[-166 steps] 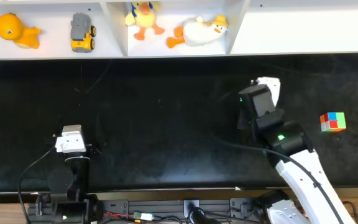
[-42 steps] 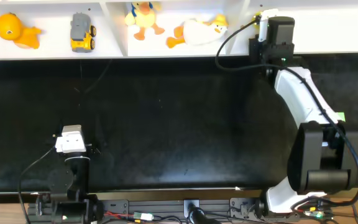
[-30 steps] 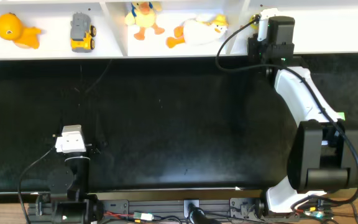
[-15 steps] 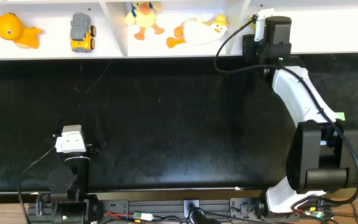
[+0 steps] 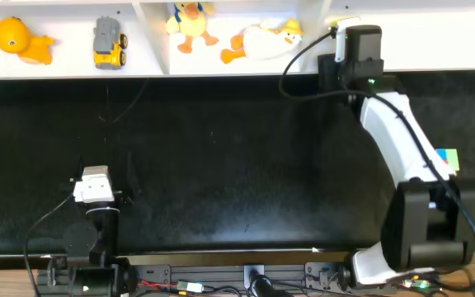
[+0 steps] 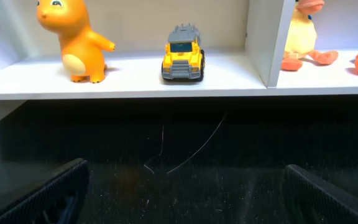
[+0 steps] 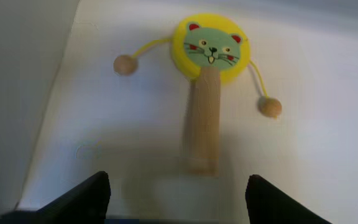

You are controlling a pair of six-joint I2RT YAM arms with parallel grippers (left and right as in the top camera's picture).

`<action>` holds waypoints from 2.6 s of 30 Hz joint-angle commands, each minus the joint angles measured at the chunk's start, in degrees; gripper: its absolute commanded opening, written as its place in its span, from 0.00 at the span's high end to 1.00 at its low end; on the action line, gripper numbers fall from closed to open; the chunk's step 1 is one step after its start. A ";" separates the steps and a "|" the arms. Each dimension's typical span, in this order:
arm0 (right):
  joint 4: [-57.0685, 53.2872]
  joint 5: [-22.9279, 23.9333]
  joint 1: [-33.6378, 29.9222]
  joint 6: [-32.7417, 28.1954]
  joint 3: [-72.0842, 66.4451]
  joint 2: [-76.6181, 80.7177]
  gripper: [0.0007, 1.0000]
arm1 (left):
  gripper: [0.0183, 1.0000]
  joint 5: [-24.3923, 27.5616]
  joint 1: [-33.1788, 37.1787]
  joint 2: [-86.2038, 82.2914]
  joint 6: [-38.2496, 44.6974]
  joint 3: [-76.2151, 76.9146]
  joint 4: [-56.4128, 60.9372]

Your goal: Store Toys

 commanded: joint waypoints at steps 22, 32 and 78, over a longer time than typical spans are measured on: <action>-14.86 0.98 0.70 0.50 -15.47 -28.28 0.00 | 0.00 0.13 -0.26 -0.68 0.66 -0.11 -0.11; -21.94 0.70 0.70 0.48 -15.47 -28.30 0.00 | 0.00 0.13 -0.26 -0.68 0.66 -0.11 -0.11; -33.68 -4.66 -24.44 -17.22 -15.52 -32.28 0.00 | 0.00 0.13 -0.26 -0.68 0.66 -0.11 -0.11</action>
